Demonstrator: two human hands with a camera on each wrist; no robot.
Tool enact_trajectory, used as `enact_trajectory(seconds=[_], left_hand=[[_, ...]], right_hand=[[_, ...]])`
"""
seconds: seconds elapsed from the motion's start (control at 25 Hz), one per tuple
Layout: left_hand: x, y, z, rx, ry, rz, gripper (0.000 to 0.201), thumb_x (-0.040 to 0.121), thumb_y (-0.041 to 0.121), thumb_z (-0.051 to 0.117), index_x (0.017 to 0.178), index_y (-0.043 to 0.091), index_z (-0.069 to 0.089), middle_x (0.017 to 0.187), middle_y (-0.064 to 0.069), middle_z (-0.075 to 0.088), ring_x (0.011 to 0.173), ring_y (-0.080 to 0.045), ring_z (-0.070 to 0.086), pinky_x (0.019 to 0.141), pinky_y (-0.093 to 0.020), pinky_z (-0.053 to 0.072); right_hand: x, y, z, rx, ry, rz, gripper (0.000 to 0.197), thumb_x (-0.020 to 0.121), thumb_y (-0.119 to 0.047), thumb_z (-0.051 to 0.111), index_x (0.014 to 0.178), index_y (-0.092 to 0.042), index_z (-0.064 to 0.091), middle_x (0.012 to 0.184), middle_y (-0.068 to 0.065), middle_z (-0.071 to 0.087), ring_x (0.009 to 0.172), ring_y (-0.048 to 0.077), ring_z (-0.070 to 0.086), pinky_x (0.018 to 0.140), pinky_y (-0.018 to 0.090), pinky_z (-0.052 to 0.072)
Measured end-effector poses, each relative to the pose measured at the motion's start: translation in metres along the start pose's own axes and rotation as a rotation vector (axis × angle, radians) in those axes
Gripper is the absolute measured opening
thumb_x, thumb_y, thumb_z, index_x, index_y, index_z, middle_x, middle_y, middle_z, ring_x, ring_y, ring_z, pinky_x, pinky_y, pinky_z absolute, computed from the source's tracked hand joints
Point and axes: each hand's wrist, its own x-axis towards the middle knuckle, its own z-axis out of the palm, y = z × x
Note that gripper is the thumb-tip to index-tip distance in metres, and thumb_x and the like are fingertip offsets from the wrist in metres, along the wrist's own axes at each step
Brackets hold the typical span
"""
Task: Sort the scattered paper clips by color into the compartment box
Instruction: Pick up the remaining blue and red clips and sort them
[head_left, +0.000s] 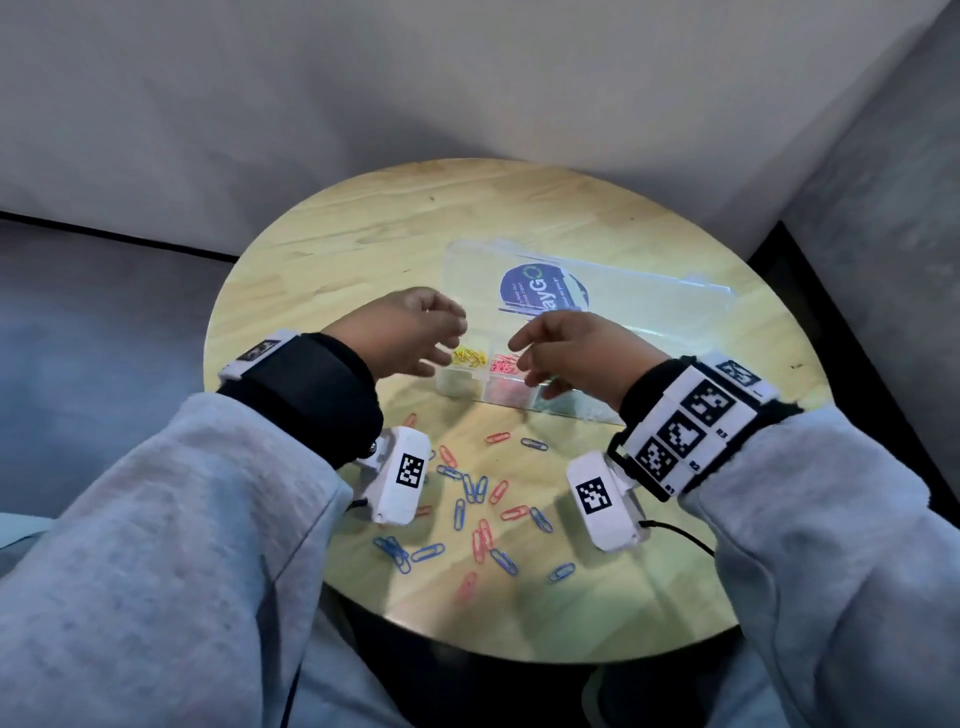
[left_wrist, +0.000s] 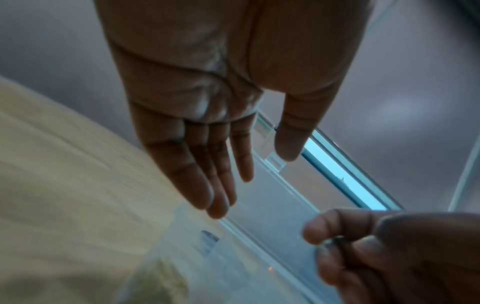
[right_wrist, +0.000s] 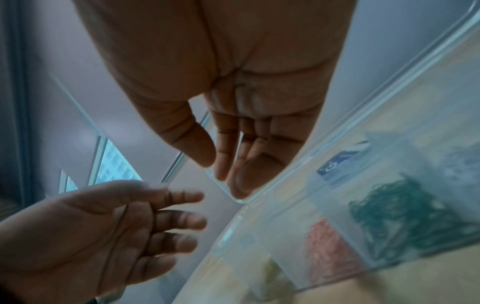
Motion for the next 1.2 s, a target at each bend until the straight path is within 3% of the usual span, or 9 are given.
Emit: enact_trajectory(seconds=[0.12, 0.24, 0.4, 0.48, 0.56, 0.68, 0.84, 1.0, 1.2], left_hand=[[-0.013, -0.014, -0.003, 0.38, -0.054, -0.063, 0.01, 0.089, 0.013, 0.055, 0.082, 0.02, 0.055, 0.075, -0.001, 0.057, 0.062, -0.015, 0.055, 0.057, -0.023, 0.044], [-0.023, -0.023, -0.006, 0.675, -0.042, -0.118, 0.01, 0.083, 0.011, 0.056, 0.084, 0.017, 0.063, 0.068, -0.002, 0.06, 0.062, -0.018, 0.055, 0.058, -0.022, 0.044], [-0.027, -0.027, -0.001, 0.932, -0.03, -0.133, 0.016, 0.079, 0.011, 0.059, 0.091, 0.02, 0.065, 0.067, 0.006, 0.056, 0.069, -0.017, 0.054, 0.054, -0.019, 0.035], [-0.026, -0.031, 0.005, 1.077, -0.086, -0.158, 0.025, 0.079, 0.012, 0.061, 0.101, 0.023, 0.063, 0.08, 0.007, 0.055, 0.08, -0.016, 0.052, 0.051, -0.018, 0.031], [-0.025, -0.037, 0.009, 1.178, -0.161, -0.183, 0.034, 0.077, 0.014, 0.063, 0.109, 0.025, 0.059, 0.092, 0.006, 0.054, 0.084, -0.016, 0.051, 0.051, -0.018, 0.031], [-0.022, -0.047, 0.015, 1.24, -0.273, -0.19, 0.045, 0.073, 0.018, 0.07, 0.114, 0.025, 0.053, 0.085, 0.008, 0.05, 0.084, -0.017, 0.05, 0.055, -0.021, 0.033], [-0.018, -0.054, 0.019, 1.244, -0.305, -0.186, 0.049, 0.067, 0.023, 0.078, 0.104, 0.027, 0.047, 0.079, 0.009, 0.047, 0.082, -0.018, 0.049, 0.054, -0.022, 0.032], [-0.013, -0.06, 0.019, 1.225, -0.275, -0.13, 0.041, 0.067, 0.023, 0.078, 0.091, 0.027, 0.046, 0.077, 0.009, 0.048, 0.08, -0.018, 0.049, 0.053, -0.022, 0.031], [-0.007, -0.065, 0.014, 1.207, -0.243, -0.103, 0.023, 0.07, 0.025, 0.076, 0.077, 0.026, 0.054, 0.084, 0.009, 0.057, 0.082, -0.015, 0.053, 0.064, -0.022, 0.037]], right_hand=[[-0.019, 0.015, 0.001, -0.282, -0.062, 0.004, 0.018, 0.084, -0.004, 0.055, 0.081, -0.021, 0.059, 0.068, -0.002, 0.057, 0.065, 0.016, 0.056, 0.062, 0.029, 0.049], [-0.032, 0.035, 0.004, -0.592, -0.115, 0.04, 0.012, 0.083, -0.014, 0.061, 0.092, -0.021, 0.063, 0.07, -0.009, 0.053, 0.071, 0.013, 0.052, 0.066, 0.024, 0.044], [-0.033, 0.055, 0.01, -0.8, -0.136, 0.092, 0.036, 0.081, -0.023, 0.065, 0.117, -0.022, 0.06, 0.105, -0.003, 0.057, 0.095, 0.015, 0.055, 0.08, 0.024, 0.042], [-0.03, 0.062, 0.011, -0.882, -0.156, 0.092, 0.058, 0.077, -0.027, 0.068, 0.132, -0.025, 0.048, 0.129, -0.001, 0.049, 0.115, 0.02, 0.052, 0.091, 0.028, 0.043], [-0.029, 0.066, 0.011, -0.961, -0.193, 0.079, 0.076, 0.072, -0.032, 0.073, 0.139, -0.025, 0.039, 0.139, -0.001, 0.038, 0.126, 0.024, 0.045, 0.097, 0.033, 0.042], [-0.03, 0.069, 0.013, -1.053, -0.271, 0.046, 0.095, 0.064, -0.043, 0.08, 0.143, -0.023, 0.031, 0.142, -0.001, 0.031, 0.13, 0.025, 0.037, 0.102, 0.036, 0.039], [-0.028, 0.071, 0.017, -1.041, -0.261, -0.039, 0.109, 0.058, -0.053, 0.08, 0.146, -0.021, 0.025, 0.146, -0.001, 0.027, 0.134, 0.024, 0.03, 0.109, 0.038, 0.035], [-0.029, 0.069, 0.023, -1.102, -0.314, -0.093, 0.11, 0.057, -0.058, 0.078, 0.146, -0.021, 0.026, 0.144, -0.001, 0.031, 0.133, 0.023, 0.031, 0.106, 0.04, 0.038], [-0.043, 0.073, 0.021, -1.127, -0.361, -0.119, 0.111, 0.054, -0.059, 0.08, 0.144, -0.02, 0.028, 0.139, -0.001, 0.033, 0.129, 0.021, 0.034, 0.106, 0.039, 0.038]])
